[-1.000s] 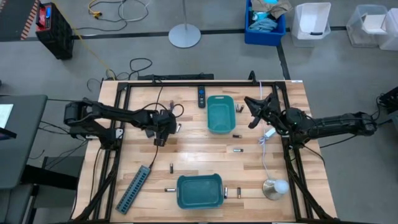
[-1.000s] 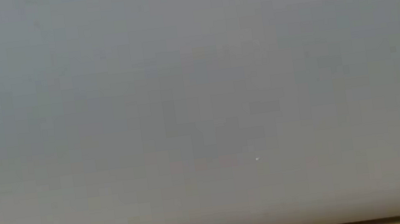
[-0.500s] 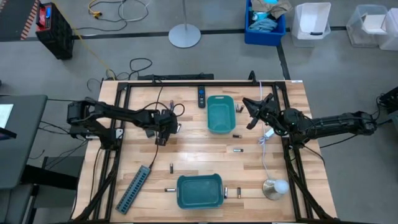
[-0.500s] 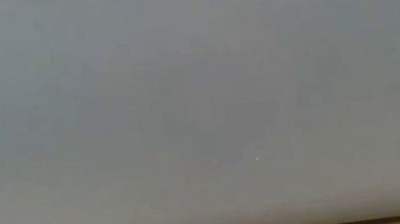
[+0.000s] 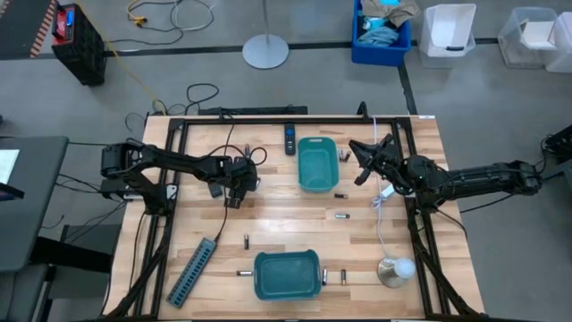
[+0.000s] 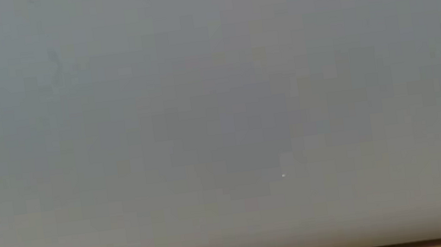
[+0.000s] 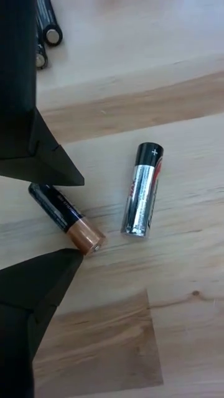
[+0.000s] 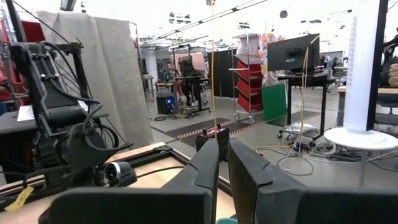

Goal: Sort batteries
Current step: Put the black battery into the blue bin

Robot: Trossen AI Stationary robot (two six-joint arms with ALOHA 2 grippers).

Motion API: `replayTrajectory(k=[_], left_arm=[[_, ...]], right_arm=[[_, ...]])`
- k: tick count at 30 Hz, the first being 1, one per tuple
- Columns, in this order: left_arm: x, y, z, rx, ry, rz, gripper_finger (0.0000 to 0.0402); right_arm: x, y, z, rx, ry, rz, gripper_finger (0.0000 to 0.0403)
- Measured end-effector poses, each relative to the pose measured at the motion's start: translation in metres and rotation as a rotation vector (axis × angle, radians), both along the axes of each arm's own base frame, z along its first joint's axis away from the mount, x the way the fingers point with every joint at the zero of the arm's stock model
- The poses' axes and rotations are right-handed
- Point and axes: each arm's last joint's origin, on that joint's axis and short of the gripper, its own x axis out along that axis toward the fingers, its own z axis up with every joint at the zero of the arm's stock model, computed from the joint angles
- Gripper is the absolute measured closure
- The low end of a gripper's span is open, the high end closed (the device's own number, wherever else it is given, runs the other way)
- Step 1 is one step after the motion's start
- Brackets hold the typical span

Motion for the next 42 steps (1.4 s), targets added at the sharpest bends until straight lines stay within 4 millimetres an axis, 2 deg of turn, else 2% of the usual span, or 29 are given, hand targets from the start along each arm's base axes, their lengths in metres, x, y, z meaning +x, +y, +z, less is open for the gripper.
replayTrajectory(k=[20, 36, 42], left_arm=[[-0.005, 0.008, -0.003, -0.123, -0.003, 0.072, 0.0347], [-0.006, 0.007, -0.003, -0.136, -0.009, 0.126, 0.0355], [-0.007, 0.007, 0.008, -0.130, -0.060, 0.121, 0.0355]], right_arm=[[0.000, -0.001, -0.001, 0.002, 0.014, -0.004, 0.0352], [0.000, -0.001, -0.002, 0.002, 0.015, -0.004, 0.0352], [0.000, -0.001, -0.002, 0.002, 0.015, -0.003, 0.0352]])
